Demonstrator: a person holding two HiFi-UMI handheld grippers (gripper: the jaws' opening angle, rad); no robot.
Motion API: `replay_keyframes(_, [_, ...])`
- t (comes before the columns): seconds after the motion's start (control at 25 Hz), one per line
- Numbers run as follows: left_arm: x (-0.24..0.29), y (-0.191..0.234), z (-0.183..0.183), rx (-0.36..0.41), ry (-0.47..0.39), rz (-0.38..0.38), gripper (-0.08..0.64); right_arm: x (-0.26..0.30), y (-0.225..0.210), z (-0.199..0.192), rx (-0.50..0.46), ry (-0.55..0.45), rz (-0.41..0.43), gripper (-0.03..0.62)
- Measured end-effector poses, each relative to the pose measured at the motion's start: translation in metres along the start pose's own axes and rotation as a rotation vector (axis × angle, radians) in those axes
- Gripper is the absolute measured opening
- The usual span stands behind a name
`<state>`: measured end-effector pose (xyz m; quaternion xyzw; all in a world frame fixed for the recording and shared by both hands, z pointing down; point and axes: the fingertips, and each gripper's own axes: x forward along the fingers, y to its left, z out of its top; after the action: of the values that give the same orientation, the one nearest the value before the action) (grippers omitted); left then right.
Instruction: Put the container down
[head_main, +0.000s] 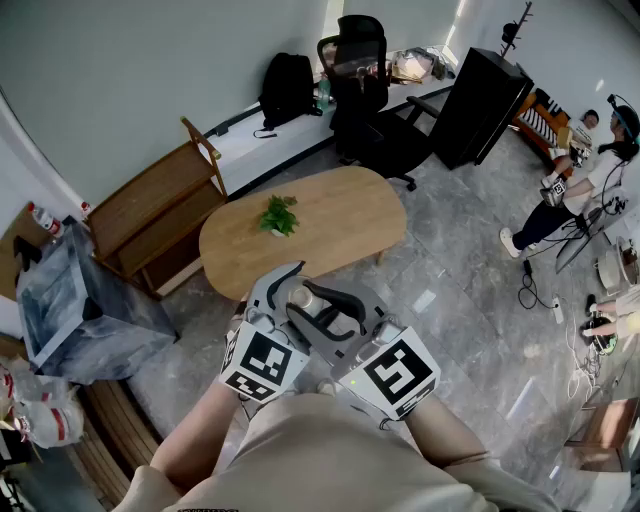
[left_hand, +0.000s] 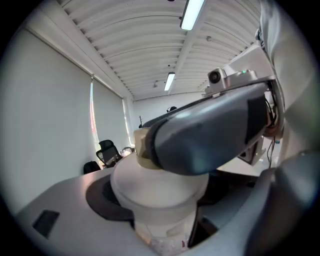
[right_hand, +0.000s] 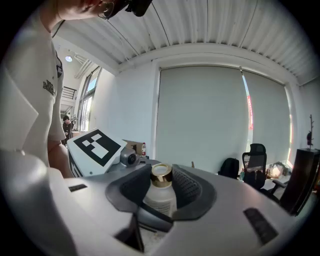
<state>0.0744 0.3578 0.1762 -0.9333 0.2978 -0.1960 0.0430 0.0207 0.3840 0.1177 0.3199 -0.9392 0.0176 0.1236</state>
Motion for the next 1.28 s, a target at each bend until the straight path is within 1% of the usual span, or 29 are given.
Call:
replay_keyframes(0.28, [0.015,-0.006,0.003,-0.005,0.012,0.004,0.337,-0.01,-0.013,-0.005,0.024,-0.012,0.002,0.112])
replay_keyframes(0.48, [0.022,-0.014,0.0,-0.007,0.034,0.018,0.337,-0.017,-0.018,-0.017,0.006,-0.018,0.024,0.112])
replay_keyframes(0.84, [0.035,-0.029,-0.001,-0.02,0.057,0.059,0.337,-0.036,-0.025,-0.028,0.012,-0.001,0.071,0.112])
replay_keyframes(1.04, [0.043,-0.036,0.004,-0.025,0.052,0.095,0.337,-0.047,-0.029,-0.031,-0.008,-0.018,0.1,0.112])
replay_keyframes(1.28, [0.047,-0.027,0.001,-0.018,0.059,0.119,0.337,-0.039,-0.034,-0.032,-0.014,-0.011,0.129,0.112])
